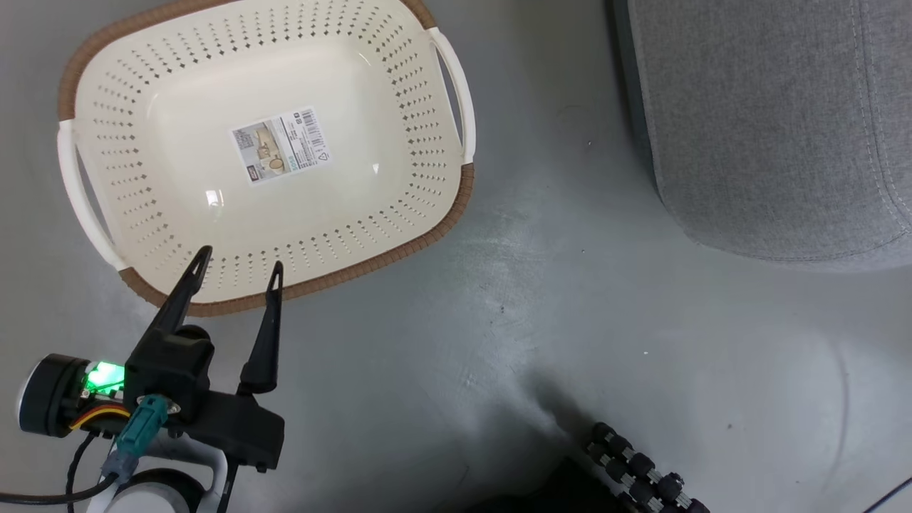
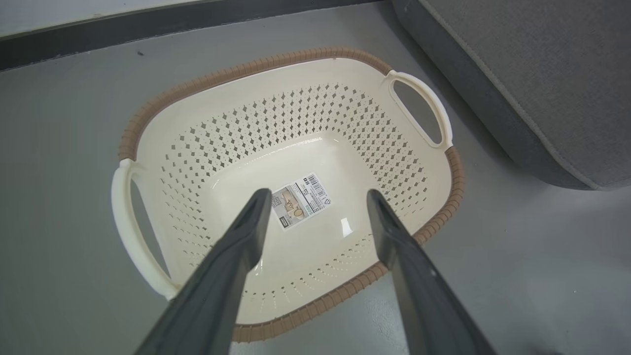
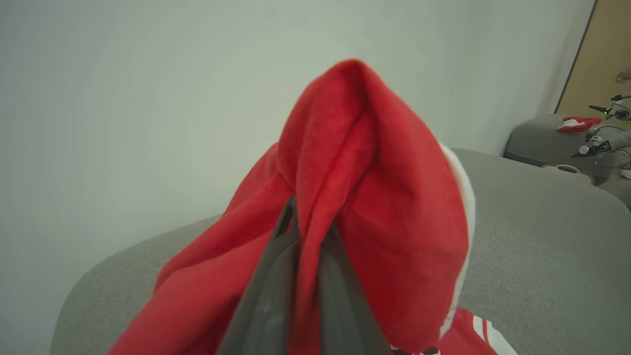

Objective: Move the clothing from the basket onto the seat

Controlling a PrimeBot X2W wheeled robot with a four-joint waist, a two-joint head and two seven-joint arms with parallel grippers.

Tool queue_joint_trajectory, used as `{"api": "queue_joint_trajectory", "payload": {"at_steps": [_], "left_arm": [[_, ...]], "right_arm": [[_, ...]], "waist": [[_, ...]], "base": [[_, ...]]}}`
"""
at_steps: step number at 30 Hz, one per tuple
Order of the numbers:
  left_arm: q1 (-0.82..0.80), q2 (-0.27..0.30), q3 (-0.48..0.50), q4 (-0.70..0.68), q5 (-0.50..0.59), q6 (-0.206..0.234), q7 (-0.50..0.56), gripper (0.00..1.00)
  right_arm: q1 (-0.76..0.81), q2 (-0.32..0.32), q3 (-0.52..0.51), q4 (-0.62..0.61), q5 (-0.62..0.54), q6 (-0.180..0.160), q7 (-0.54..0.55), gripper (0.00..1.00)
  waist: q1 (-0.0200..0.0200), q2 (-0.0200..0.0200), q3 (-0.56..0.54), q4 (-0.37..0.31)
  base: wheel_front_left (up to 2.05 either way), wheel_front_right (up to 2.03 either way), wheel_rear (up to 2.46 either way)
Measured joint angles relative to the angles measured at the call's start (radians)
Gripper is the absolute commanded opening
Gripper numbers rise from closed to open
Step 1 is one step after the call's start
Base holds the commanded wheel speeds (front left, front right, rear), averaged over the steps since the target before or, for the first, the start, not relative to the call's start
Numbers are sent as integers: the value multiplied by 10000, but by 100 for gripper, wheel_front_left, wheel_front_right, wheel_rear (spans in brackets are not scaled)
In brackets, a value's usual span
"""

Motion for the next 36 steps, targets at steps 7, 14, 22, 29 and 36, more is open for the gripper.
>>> {"api": "queue_joint_trajectory", "payload": {"at_steps": [7, 14, 22, 29, 36], "left_arm": [[177, -35, 219, -228, 226, 0, 167, 100], [222, -203, 194, -374, 355, 0, 186, 100], [220, -439, 211, -479, 420, 0, 259, 100], [221, -769, 328, -416, 418, 0, 169, 100], [131, -1227, 109, 150, 412, 0, -128, 100]], "right_arm": [[-186, 209, -150, 347, -121, 40, 0, 4], [-230, 219, -240, 527, -462, 46, 0, 23], [-230, 238, -360, 604, -627, 48, 0, 100], [244, 516, -397, 617, -863, 73, 0, 100], [1426, 694, -523, 650, -1235, 75, 0, 100]], "waist": [[0, 0, 418, -358], [0, 0, 459, -540], [-1, 0, 325, -520], [-1, -1, 70, -545], [-2, -1, -414, -550]], "base": [[0, 0, 0], [0, 0, 0], [0, 0, 0], [0, 0, 0], [0, 0, 0]]}}
